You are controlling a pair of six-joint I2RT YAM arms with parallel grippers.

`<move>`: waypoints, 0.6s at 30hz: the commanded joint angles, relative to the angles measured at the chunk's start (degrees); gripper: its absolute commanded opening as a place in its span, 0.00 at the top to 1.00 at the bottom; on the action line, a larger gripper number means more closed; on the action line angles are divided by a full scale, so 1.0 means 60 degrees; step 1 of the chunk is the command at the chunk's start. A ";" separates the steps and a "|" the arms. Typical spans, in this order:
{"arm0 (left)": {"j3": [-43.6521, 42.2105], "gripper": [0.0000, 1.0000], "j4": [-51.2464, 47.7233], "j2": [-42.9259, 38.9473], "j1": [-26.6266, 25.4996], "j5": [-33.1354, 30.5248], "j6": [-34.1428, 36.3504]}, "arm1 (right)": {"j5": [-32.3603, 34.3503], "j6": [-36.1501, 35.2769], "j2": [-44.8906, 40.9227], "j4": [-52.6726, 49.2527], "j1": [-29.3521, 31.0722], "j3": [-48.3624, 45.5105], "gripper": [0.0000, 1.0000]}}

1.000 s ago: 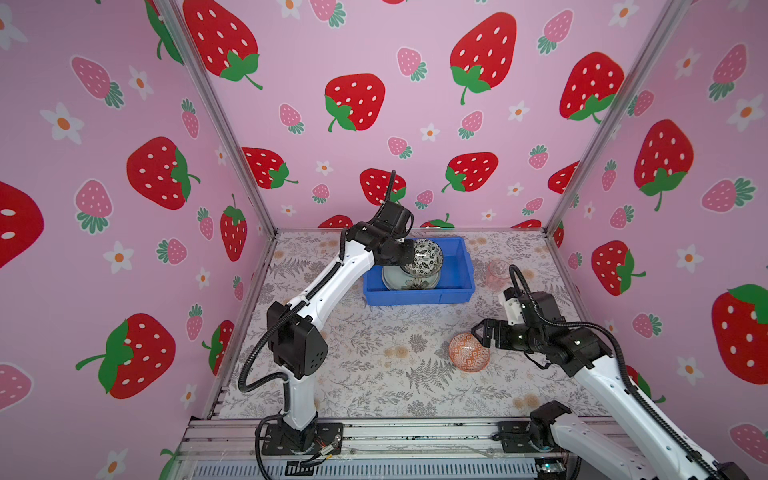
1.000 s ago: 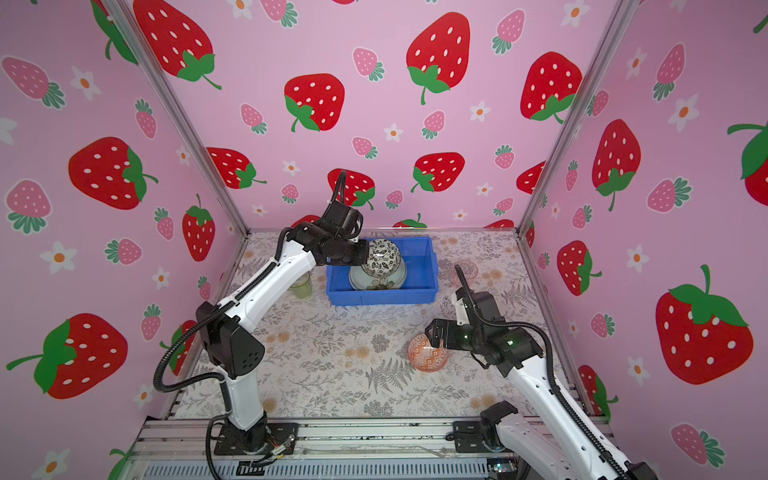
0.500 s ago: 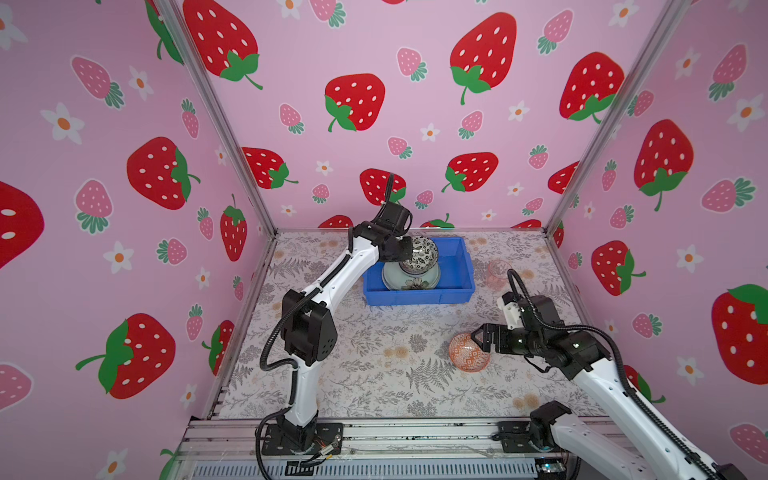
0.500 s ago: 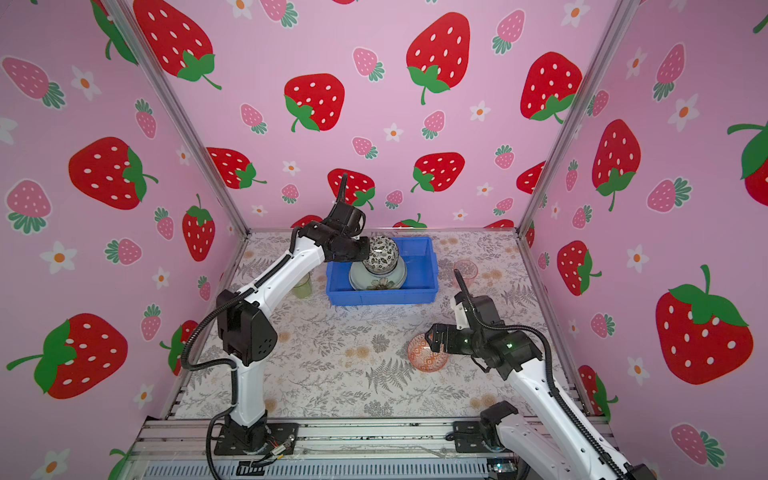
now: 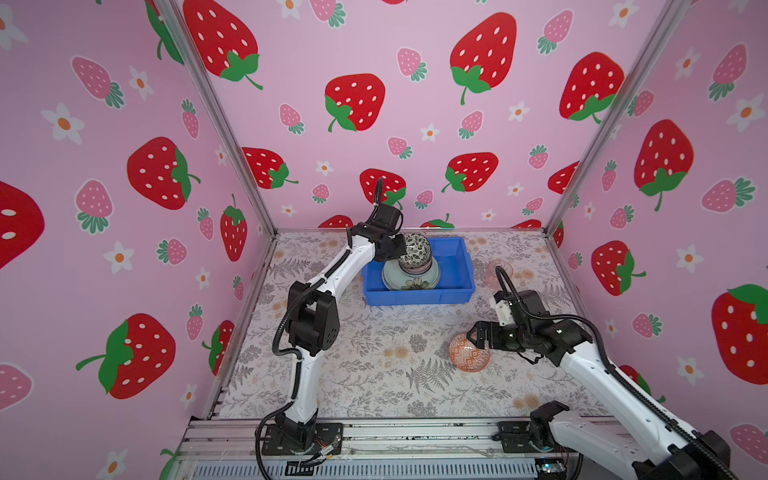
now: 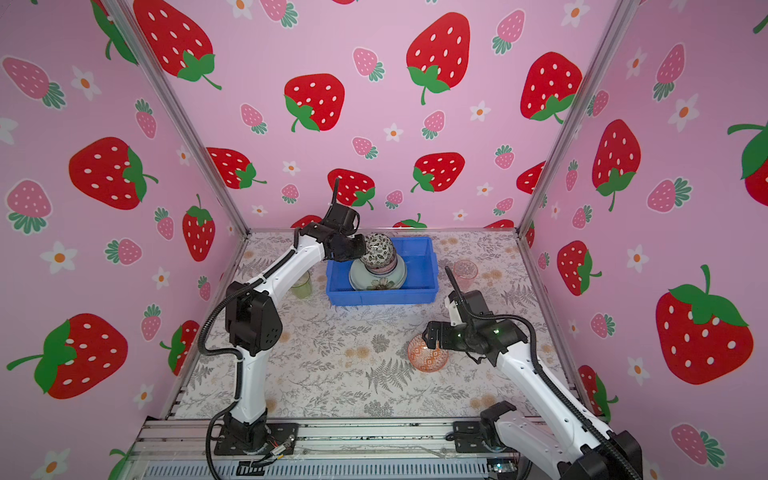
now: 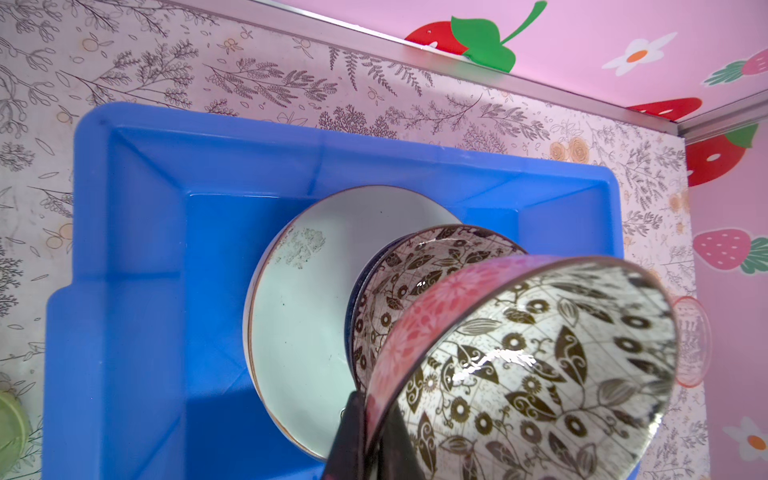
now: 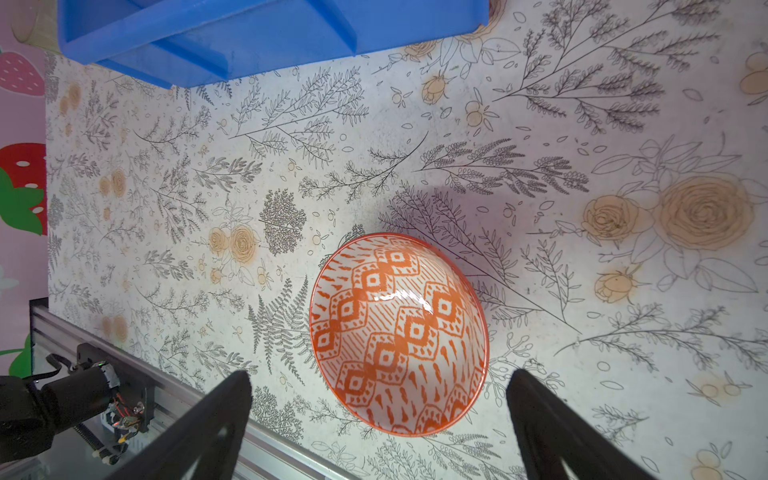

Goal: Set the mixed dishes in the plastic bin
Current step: 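Lower the leaf bowl onto the bowl stack in the bin with the left gripper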

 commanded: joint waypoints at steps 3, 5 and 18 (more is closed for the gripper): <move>0.0679 1.00 0.0515 0.0363 0.0137 0.0580 -0.0256 | 0.0138 -0.0051 0.0302 0.0303 -0.0013 0.0404 0.01; 0.0769 1.00 0.0497 0.0540 0.0162 0.0939 -0.0227 | 0.0097 -0.0082 0.0488 0.0362 -0.0002 0.0431 0.01; 0.0911 0.95 0.0275 0.0916 0.0212 0.1584 0.0207 | -0.0008 -0.0149 0.1023 0.0669 -0.0011 0.0593 0.01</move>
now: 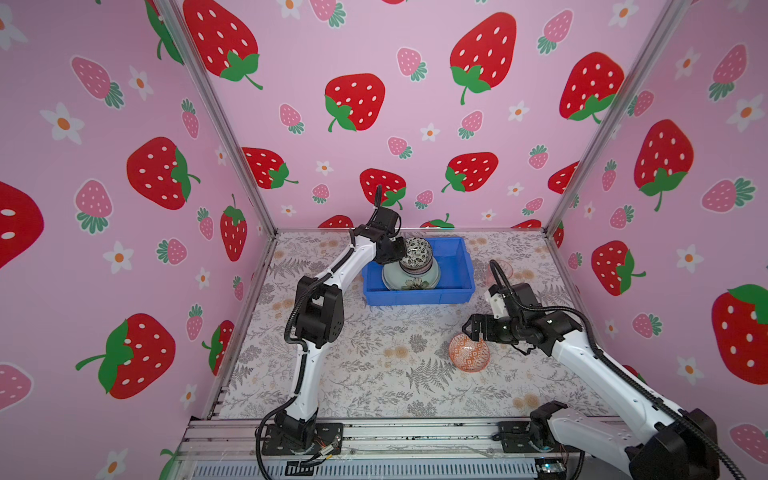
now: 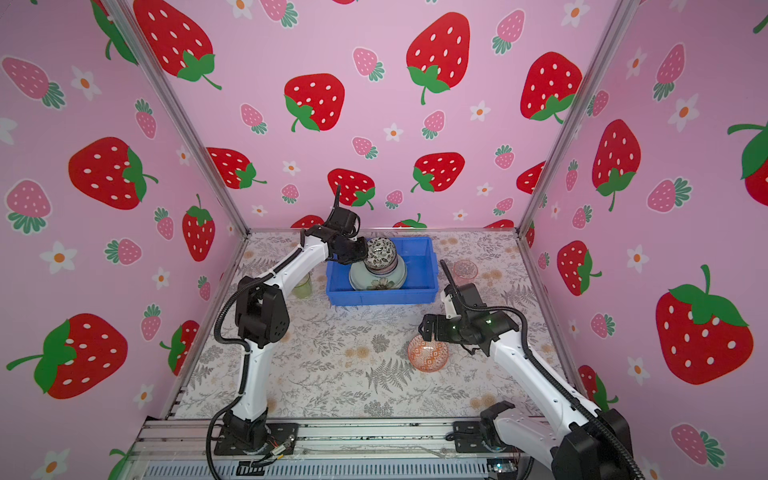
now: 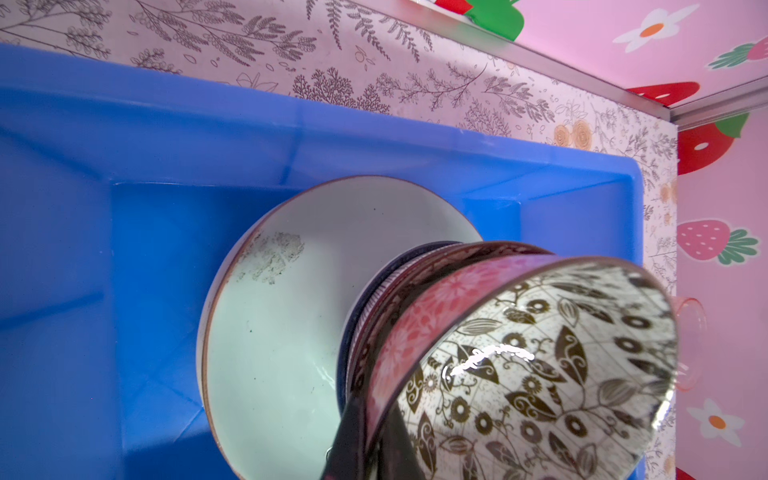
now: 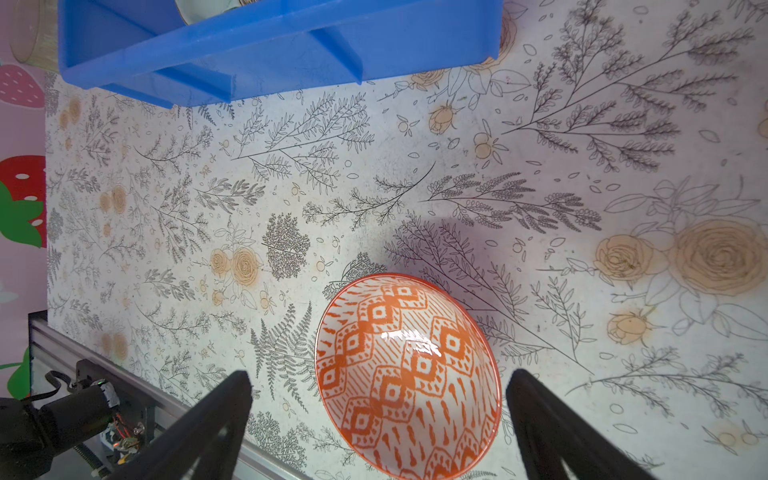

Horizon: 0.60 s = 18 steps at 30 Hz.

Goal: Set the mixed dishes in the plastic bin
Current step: 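Lower the leaf bowl onto the bowl stack in the bin with the left gripper, then open the left gripper and withdraw while the right grasps the orange bowl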

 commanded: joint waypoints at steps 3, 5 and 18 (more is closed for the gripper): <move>0.0507 0.83 -0.0008 -0.0078 -0.0016 0.0545 0.0275 | -0.0041 -0.0196 0.0162 0.0116 -0.0009 0.0332 0.01; 0.0511 0.74 -0.0089 -0.0101 -0.0011 0.0590 0.0326 | -0.0072 -0.0197 0.0159 0.0146 -0.0013 0.0330 0.01; 0.0540 0.20 -0.0710 -0.0566 0.0000 0.0546 0.0639 | -0.0189 -0.0398 0.0261 0.0185 -0.0012 0.0430 0.01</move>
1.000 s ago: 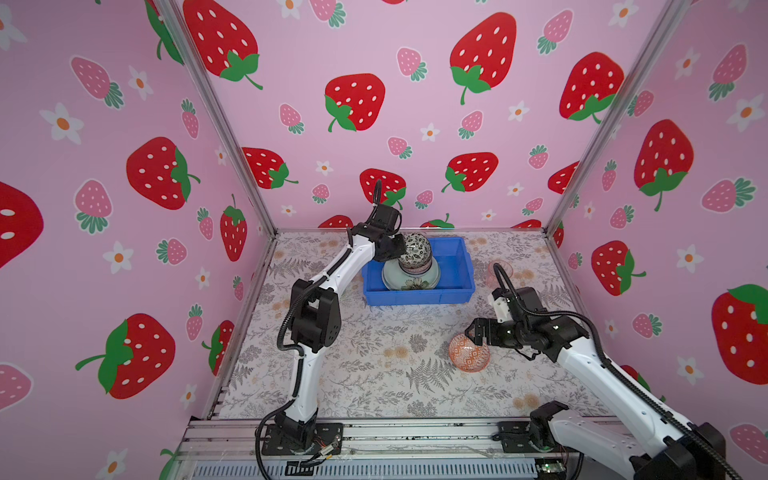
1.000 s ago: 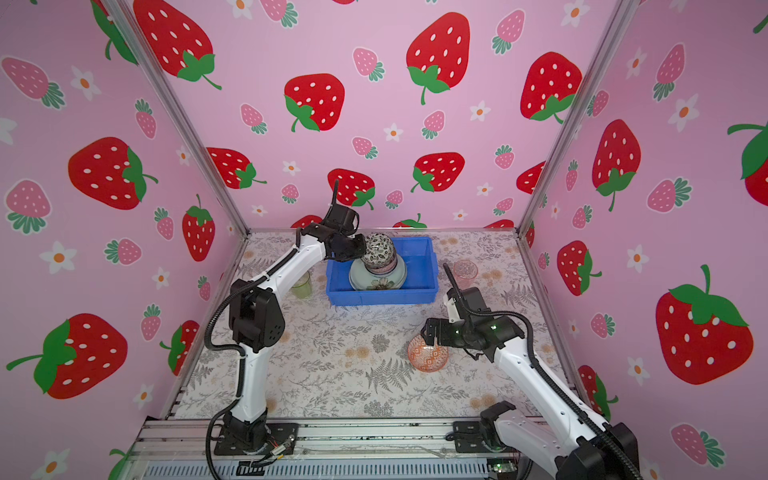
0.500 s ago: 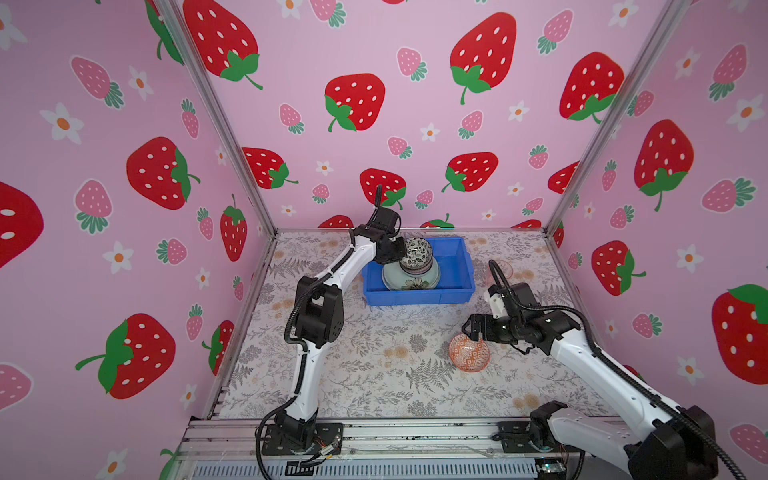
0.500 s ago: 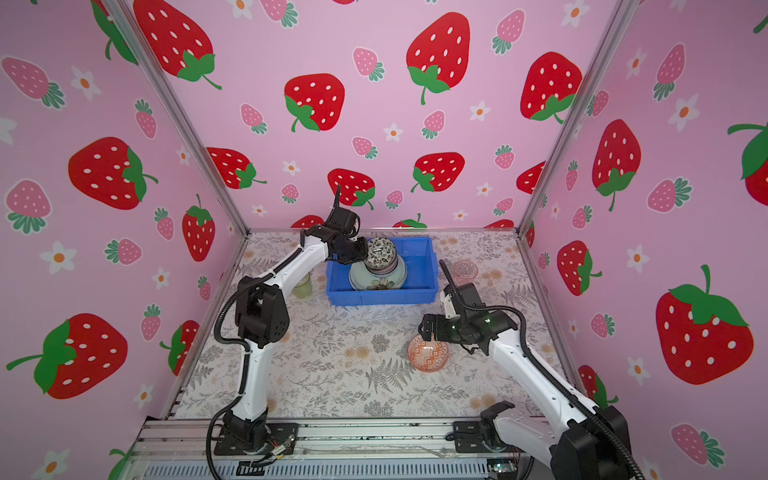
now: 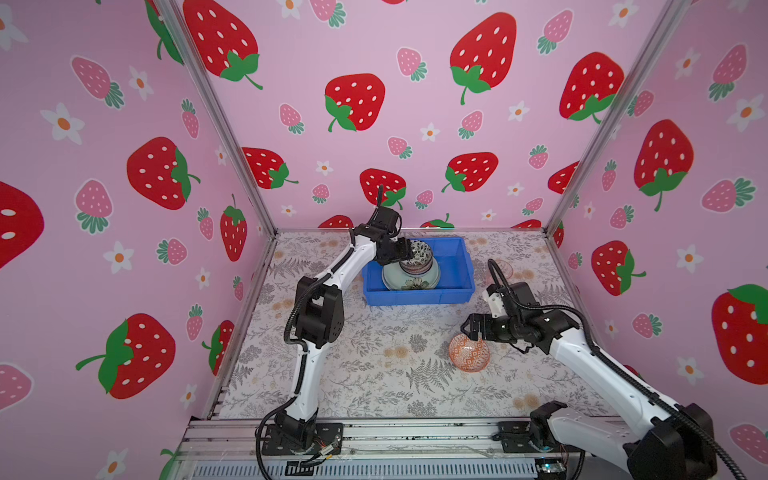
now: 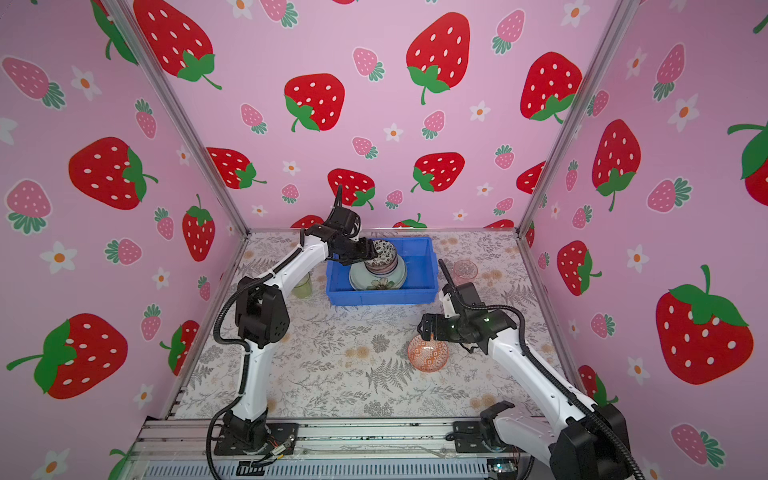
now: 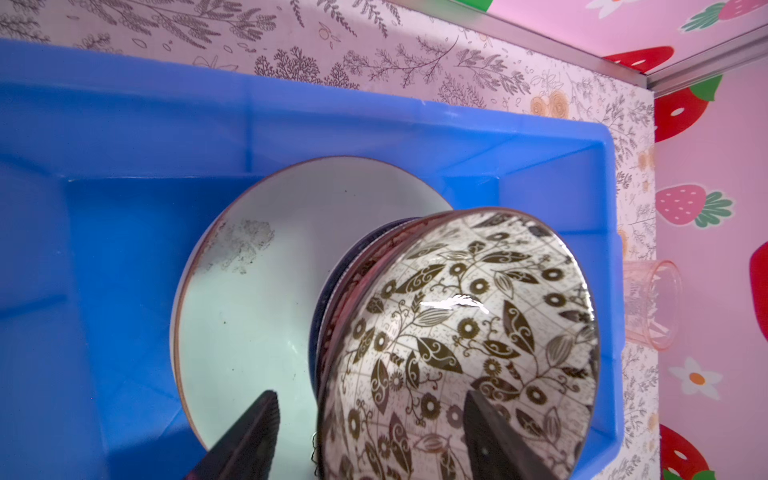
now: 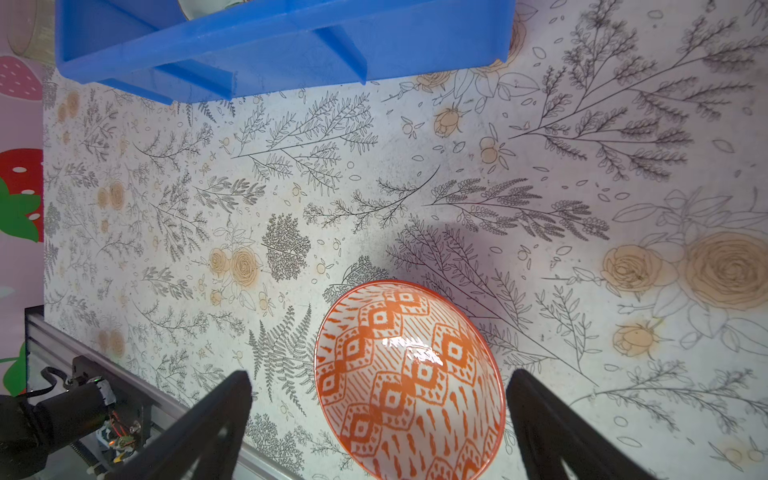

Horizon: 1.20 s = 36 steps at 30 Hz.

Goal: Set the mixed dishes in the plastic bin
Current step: 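Open the left gripper and withdraw while the right grasps the orange bowl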

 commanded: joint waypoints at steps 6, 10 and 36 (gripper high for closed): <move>-0.0072 0.06 -0.0599 -0.1418 -0.0011 -0.0233 0.0267 | 0.0248 -0.0344 0.0215 -0.0148 -0.0013 0.0664 0.01; -0.0642 0.03 -0.0656 -0.2255 -0.0015 -0.0488 0.0372 | 0.0501 -0.0327 0.0363 -0.0183 -0.0024 0.0760 0.01; -0.6875 0.01 0.0633 -0.7126 0.0029 -0.1945 0.1199 | 0.1368 0.0716 -0.0154 -0.1435 -0.0079 -0.0267 0.01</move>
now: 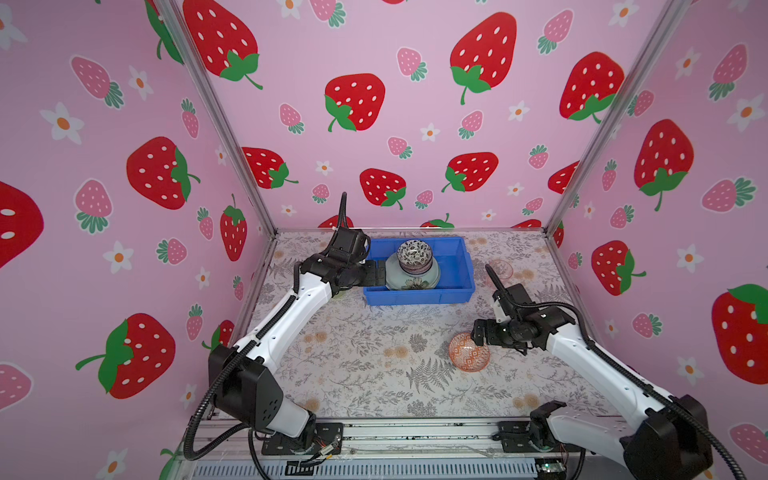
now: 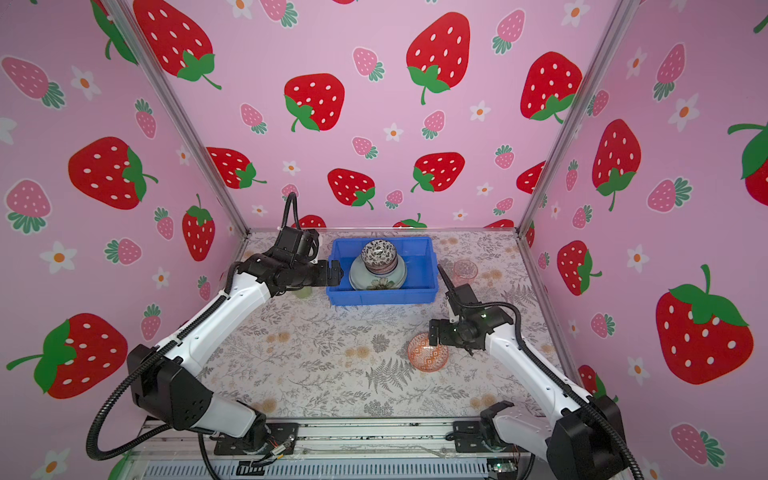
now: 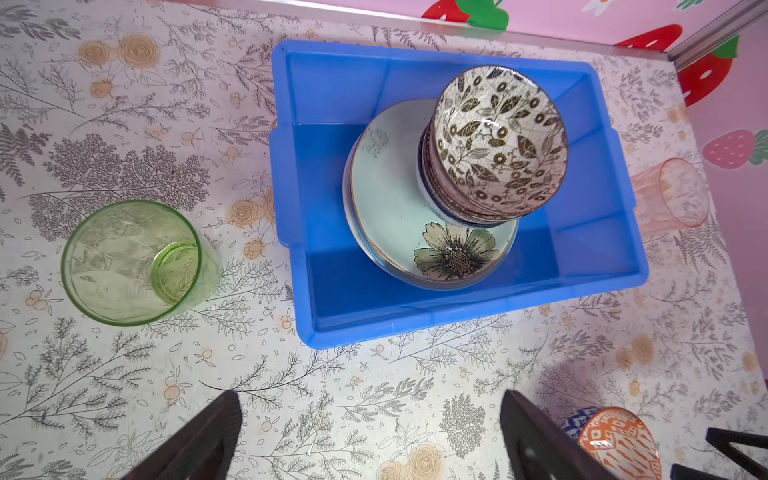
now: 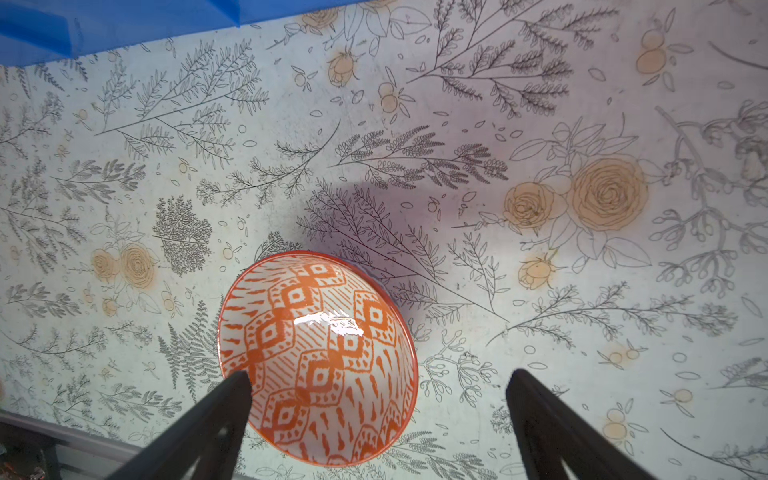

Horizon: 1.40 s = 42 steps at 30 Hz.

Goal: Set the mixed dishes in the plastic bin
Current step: 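Open the left gripper and withdraw while the right grasps the orange bowl, then lift the orange bowl with the right gripper toward the approaching left gripper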

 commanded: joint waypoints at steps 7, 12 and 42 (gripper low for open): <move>-0.0043 0.01 -0.0004 0.0722 -0.0549 0.0304 0.0009 | -0.0299 0.0759 -0.0791 0.0059 -0.0063 -0.0792 0.03; 0.0181 0.01 -0.0142 0.1313 -0.0611 0.1196 -0.0208 | -0.0163 0.1003 -0.1051 0.0073 -0.0057 -0.1155 0.03; 0.0518 0.02 -0.0210 0.2010 -0.1020 0.2028 -0.0074 | -0.0727 0.0532 0.0204 0.1623 -0.0061 -0.1841 0.42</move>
